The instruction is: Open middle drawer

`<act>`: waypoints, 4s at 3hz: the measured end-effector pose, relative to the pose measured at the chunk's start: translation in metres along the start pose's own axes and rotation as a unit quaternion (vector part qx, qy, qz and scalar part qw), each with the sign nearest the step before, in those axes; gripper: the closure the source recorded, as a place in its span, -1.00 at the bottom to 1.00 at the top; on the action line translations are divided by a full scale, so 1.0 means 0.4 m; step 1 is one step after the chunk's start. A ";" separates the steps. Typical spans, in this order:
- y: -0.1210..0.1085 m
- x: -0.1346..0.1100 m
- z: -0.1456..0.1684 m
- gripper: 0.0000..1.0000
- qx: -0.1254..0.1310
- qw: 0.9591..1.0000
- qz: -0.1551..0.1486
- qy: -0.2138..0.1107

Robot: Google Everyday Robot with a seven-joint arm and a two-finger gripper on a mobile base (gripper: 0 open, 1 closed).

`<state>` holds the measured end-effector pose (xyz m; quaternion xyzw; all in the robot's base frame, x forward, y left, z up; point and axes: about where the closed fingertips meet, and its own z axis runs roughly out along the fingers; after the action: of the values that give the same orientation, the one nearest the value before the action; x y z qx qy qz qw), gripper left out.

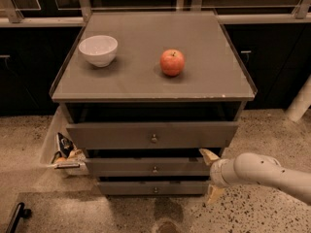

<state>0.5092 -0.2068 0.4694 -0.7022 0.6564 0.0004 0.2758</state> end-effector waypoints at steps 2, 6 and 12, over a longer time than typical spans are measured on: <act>-0.051 0.032 0.014 -1.00 0.026 1.000 -0.016 -0.003; -0.093 0.052 0.152 -1.00 0.020 0.999 -0.044 -0.011; -0.126 0.063 0.265 -0.16 0.000 0.996 -0.046 -0.082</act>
Offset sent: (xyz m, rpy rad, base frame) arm 0.0183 -0.0085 -0.0020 0.0021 -0.0492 0.0072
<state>0.5975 -0.1896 0.3901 -0.7292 0.5988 0.0456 0.3282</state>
